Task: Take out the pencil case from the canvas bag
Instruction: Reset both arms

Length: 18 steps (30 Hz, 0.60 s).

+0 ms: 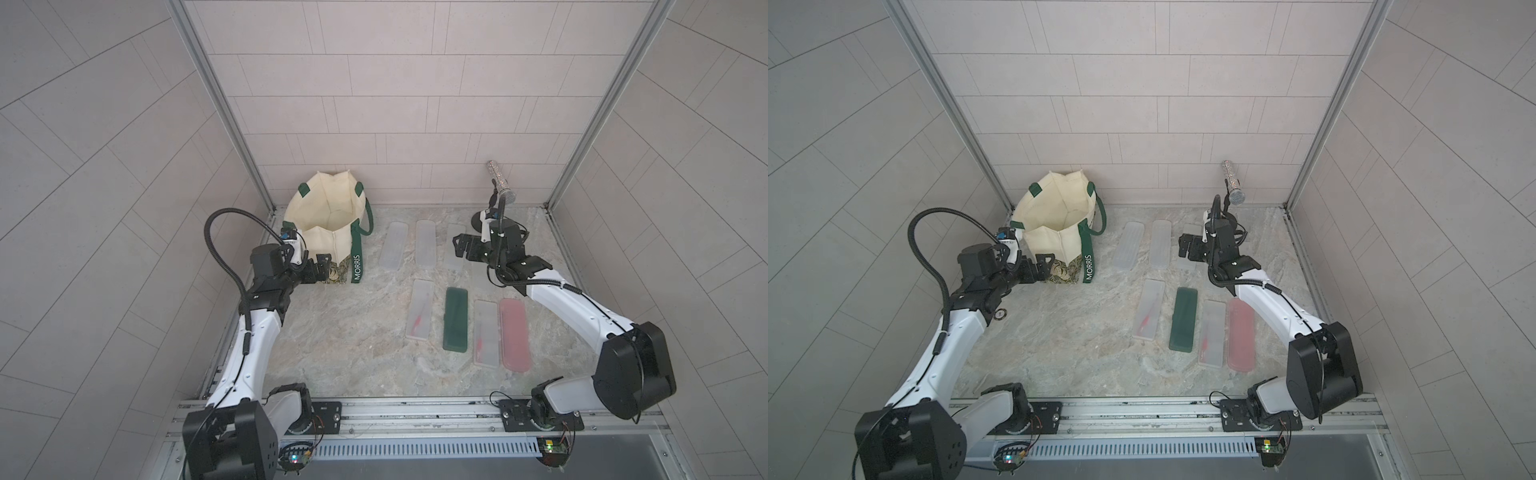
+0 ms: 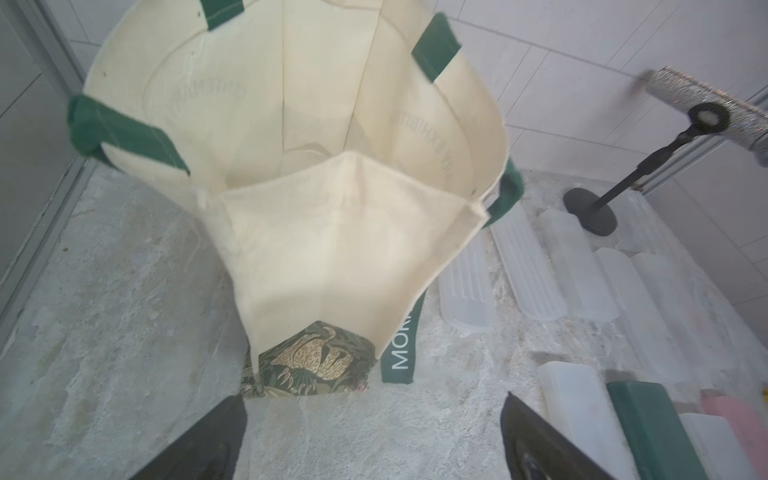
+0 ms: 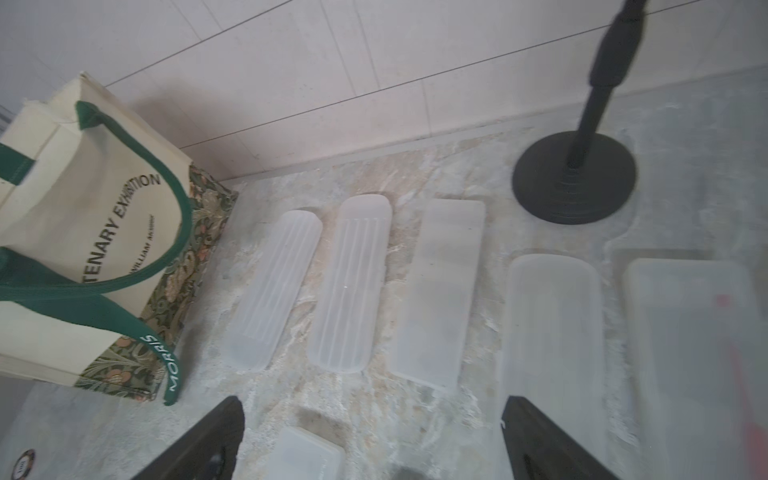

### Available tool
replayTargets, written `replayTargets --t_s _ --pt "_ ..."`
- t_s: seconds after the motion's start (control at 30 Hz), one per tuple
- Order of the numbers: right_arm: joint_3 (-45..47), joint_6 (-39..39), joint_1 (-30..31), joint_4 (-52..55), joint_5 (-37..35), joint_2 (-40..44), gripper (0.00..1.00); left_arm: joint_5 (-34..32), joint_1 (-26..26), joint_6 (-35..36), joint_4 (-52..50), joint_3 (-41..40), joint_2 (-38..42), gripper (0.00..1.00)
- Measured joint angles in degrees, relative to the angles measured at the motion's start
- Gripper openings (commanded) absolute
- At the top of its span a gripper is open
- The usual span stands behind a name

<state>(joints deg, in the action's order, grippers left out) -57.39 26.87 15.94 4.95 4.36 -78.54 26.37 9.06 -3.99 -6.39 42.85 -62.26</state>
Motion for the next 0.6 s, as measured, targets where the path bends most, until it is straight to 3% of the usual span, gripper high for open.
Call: replayTargets --t_s 0.3,0.6 --pt "14.84 -10.01 -3.8 -3.87 -15.47 11.82 1.0 -12.39 -1.79 -0.04 13.99 -11.37 -4.42 1.0" --pt "39.6 -17.9 -4.96 -28.33 -31.52 19.21 1.0 -20.35 -5.14 1.7 33.24 -21.68 -8.41 1.0"
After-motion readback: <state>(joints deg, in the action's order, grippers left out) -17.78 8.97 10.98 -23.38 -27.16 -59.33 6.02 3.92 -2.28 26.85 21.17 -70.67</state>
